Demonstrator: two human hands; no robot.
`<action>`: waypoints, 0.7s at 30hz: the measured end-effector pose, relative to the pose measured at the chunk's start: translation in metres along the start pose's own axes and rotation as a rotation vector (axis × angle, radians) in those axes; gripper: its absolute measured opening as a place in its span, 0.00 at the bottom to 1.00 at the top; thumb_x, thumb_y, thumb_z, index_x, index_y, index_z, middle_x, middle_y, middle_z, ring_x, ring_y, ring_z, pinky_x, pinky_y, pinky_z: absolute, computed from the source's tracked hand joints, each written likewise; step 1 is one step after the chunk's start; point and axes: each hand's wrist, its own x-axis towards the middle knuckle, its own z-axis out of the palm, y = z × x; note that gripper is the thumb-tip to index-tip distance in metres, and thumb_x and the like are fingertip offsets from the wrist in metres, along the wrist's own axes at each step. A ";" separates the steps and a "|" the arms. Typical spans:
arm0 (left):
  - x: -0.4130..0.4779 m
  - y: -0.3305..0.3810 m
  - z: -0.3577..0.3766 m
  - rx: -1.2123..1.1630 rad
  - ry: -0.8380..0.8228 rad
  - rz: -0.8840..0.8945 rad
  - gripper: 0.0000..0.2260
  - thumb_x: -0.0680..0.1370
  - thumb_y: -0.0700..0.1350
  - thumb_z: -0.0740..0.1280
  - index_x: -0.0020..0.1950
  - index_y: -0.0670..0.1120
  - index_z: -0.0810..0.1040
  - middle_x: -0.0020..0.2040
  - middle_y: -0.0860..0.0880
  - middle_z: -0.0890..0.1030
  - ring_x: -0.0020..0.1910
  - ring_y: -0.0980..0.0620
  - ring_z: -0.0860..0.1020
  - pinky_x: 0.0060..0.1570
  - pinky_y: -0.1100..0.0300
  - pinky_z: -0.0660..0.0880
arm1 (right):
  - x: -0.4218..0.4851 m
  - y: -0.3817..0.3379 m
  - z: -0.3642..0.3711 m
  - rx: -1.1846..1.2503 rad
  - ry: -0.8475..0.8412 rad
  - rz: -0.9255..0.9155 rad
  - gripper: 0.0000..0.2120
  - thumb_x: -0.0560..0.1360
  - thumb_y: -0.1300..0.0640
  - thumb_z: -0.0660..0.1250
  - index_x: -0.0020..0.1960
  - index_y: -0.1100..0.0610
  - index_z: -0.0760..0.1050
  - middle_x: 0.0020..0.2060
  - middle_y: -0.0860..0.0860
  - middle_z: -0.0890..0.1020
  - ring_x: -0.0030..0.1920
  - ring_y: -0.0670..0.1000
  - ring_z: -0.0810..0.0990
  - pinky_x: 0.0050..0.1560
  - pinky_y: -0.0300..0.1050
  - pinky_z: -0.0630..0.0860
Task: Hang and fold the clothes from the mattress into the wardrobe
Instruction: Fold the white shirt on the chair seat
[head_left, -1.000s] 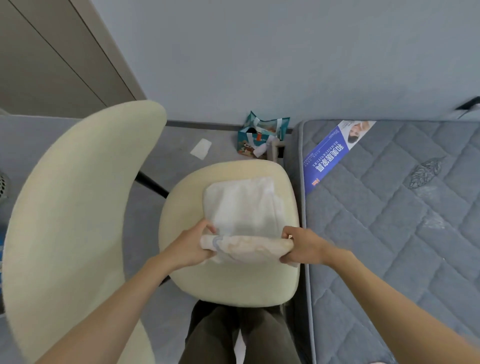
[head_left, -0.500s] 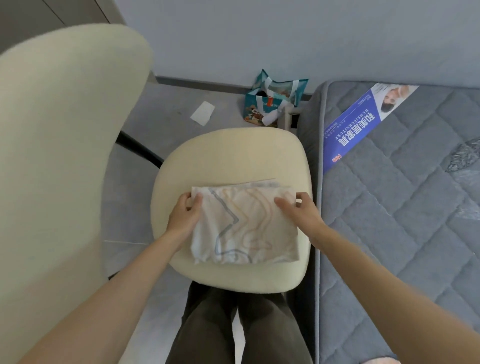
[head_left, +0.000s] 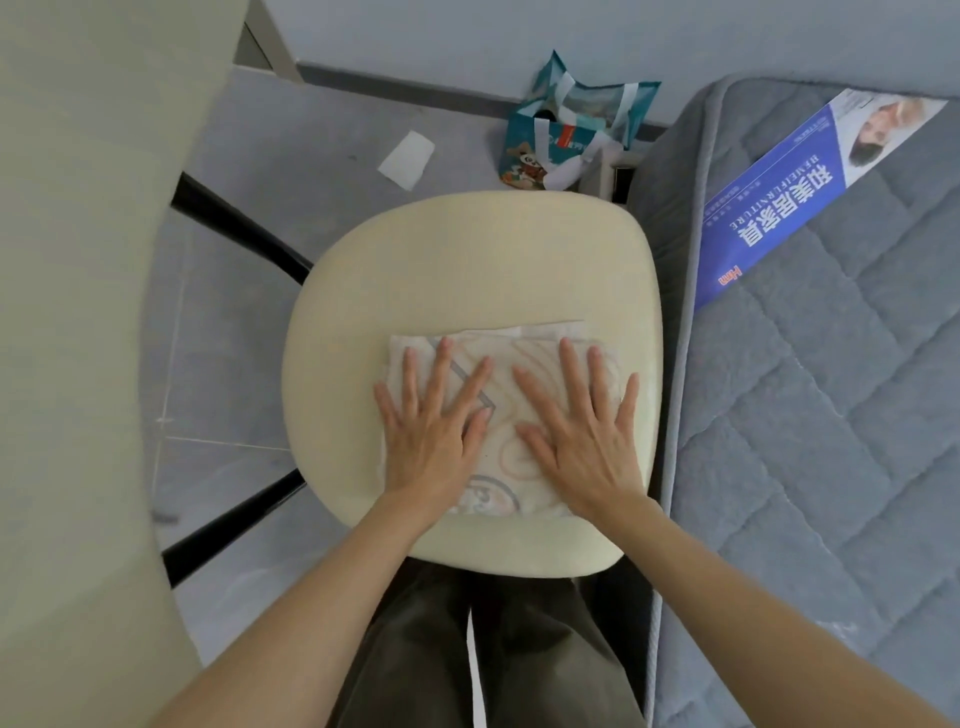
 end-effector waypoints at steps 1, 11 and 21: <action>0.001 -0.002 0.007 -0.004 -0.007 -0.036 0.24 0.79 0.61 0.46 0.76 0.65 0.45 0.78 0.52 0.40 0.76 0.41 0.37 0.69 0.32 0.45 | 0.000 0.005 0.005 0.005 -0.002 0.011 0.28 0.79 0.37 0.47 0.77 0.40 0.49 0.78 0.54 0.47 0.77 0.62 0.45 0.71 0.71 0.51; -0.012 0.003 -0.013 -0.453 0.152 -0.480 0.29 0.79 0.57 0.61 0.76 0.60 0.51 0.67 0.40 0.61 0.60 0.42 0.66 0.59 0.48 0.69 | -0.016 -0.028 -0.011 0.449 0.067 0.602 0.35 0.71 0.32 0.62 0.73 0.31 0.48 0.73 0.54 0.54 0.61 0.58 0.63 0.63 0.54 0.63; -0.004 -0.012 -0.029 -0.825 0.077 -0.500 0.29 0.76 0.56 0.67 0.74 0.53 0.60 0.65 0.58 0.72 0.59 0.56 0.73 0.54 0.64 0.67 | -0.008 -0.023 -0.030 0.762 -0.028 0.727 0.41 0.69 0.34 0.68 0.73 0.32 0.48 0.55 0.52 0.69 0.41 0.52 0.73 0.48 0.44 0.69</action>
